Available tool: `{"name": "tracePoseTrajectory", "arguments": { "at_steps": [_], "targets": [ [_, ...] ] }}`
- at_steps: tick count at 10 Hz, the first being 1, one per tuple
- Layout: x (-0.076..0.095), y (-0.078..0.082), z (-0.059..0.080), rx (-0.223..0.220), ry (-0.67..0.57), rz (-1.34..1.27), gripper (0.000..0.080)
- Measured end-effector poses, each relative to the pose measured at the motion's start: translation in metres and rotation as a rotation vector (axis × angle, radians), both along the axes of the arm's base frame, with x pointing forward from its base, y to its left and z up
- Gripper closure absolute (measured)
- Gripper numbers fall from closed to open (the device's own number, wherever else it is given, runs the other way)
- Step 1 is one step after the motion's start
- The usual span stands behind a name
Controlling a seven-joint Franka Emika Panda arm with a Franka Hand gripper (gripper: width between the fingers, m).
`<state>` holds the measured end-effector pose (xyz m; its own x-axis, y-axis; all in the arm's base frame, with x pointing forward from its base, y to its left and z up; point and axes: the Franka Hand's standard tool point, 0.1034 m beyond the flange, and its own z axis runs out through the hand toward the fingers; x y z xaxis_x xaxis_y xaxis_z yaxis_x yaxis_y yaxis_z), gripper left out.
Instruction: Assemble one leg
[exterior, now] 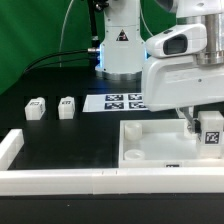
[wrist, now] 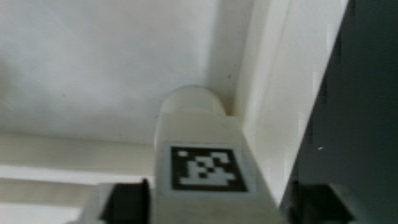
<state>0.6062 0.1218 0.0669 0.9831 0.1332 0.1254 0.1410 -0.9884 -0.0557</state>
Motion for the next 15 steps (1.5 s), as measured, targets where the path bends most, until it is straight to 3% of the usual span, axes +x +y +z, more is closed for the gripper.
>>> {"name": "tracePoseTrajectory", "arguments": {
  "at_steps": [1, 5, 10, 15],
  "targets": [
    [0.0001, -0.0011, -0.0002, -0.001, 0.0, -0.002, 0.0505],
    [0.0001, -0.0015, -0.0004, 0.005, 0.004, -0.048, 0.0505],
    [0.0011, -0.0065, -0.0006, 0.112, 0.054, -0.571, 0.0504],
    [0.001, -0.0062, -0.0011, 0.184, 0.1, -1.039, 0.0504]
  ]
}}
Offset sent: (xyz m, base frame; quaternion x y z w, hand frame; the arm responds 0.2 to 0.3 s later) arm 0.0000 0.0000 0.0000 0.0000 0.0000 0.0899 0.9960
